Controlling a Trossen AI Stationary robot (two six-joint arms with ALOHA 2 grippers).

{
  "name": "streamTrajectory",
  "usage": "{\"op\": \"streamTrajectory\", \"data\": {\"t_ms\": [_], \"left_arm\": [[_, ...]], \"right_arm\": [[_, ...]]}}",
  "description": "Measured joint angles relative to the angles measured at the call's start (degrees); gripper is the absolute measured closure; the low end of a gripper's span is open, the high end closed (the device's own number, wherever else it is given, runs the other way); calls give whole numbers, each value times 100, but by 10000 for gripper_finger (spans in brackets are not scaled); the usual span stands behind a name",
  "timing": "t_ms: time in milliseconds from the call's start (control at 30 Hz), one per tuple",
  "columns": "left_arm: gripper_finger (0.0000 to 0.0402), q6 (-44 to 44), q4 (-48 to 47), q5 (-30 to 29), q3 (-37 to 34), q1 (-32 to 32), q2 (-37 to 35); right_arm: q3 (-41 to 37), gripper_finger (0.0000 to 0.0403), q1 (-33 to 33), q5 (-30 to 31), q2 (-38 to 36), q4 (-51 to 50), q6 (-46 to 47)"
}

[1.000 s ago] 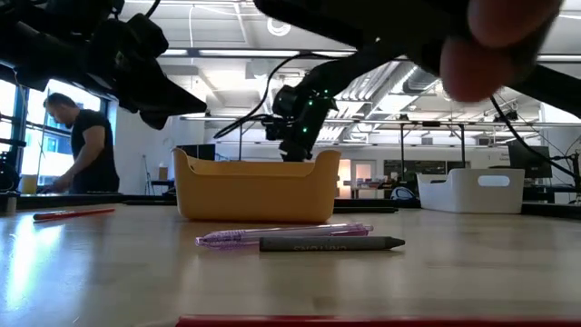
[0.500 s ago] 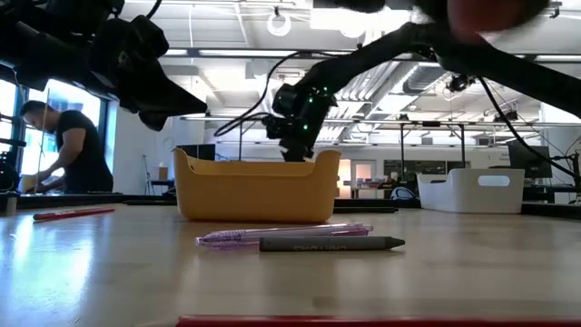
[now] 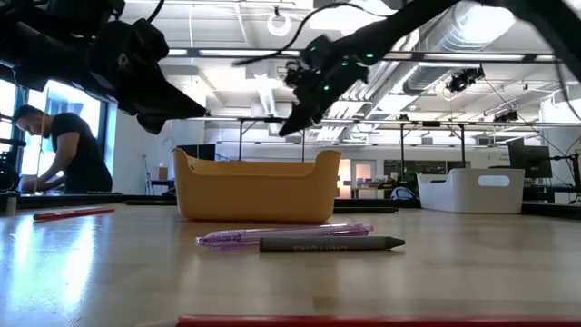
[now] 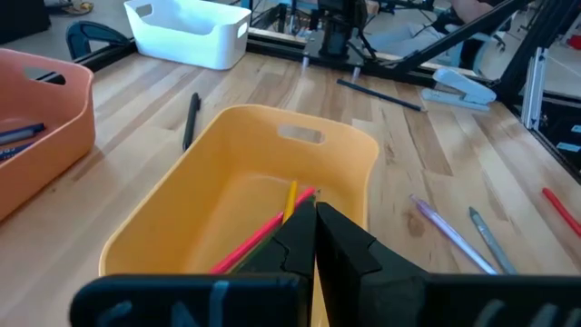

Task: Sort crayons/erasers/pens/pencils in bins
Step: Put the top red pencil into the yellow bin

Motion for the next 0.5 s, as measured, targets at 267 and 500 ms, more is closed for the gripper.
{"op": "streamTrajectory", "data": {"t_ms": [267,500], "left_arm": [[401,-79,106,-260,0,-4,0],[401,-469,-22,-234,57,-4,0]], "right_arm": [[-3613,402,411,1173,-2096,3527,636],[-5873,402,793,1905,-3560,5265,1158]]}}
